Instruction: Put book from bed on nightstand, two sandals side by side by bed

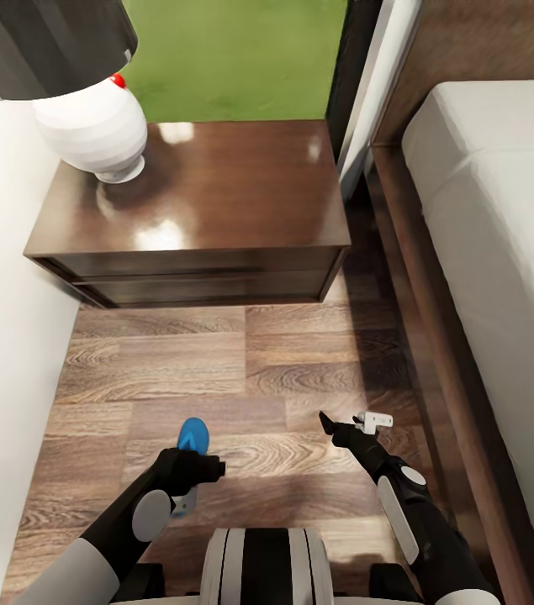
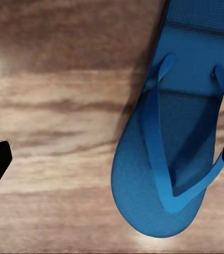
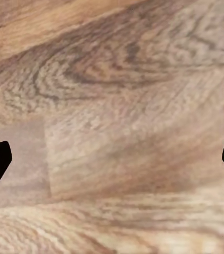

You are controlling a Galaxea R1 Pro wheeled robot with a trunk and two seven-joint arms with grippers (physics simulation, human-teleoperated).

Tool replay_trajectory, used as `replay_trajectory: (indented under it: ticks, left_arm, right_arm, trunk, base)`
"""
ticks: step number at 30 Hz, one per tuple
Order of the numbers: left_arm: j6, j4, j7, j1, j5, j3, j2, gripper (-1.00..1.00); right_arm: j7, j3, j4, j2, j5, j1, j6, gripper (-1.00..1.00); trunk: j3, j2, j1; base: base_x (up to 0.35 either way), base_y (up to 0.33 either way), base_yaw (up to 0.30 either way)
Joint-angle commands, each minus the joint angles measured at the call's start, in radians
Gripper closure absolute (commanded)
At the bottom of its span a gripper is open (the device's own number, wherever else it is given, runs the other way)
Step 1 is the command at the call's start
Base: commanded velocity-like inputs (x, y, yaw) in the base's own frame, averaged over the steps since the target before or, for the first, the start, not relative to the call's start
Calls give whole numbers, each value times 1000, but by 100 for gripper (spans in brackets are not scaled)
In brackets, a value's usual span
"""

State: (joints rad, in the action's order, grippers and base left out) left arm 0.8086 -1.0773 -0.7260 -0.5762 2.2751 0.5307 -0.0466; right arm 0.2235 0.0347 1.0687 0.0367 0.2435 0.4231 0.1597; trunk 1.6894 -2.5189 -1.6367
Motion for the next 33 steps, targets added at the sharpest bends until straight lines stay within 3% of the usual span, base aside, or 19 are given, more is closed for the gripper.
replay_trajectory:
  ticks: [1, 27, 33]
  left_arm:
    - [1, -1, -4, -1, -1, 3, -1, -100]
    - [1, -1, -2, -1, -2, 5, -1, -100]
    - [0, -2, 4, -1, -4, 19, -1, -100]
  right_arm:
    - [6, 4, 1, 1, 10, 0, 7, -100]
    - [5, 3, 2, 2, 10, 0, 7, -100]
    - [6, 3, 2, 1, 10, 0, 7, -100]
  trunk:
    - [1, 0, 0]
    - [1, 0, 0]
    - [1, 0, 0]
  base:
    - [129, -101, 0]
    - [11, -8, 0]
    - [0, 0, 0]
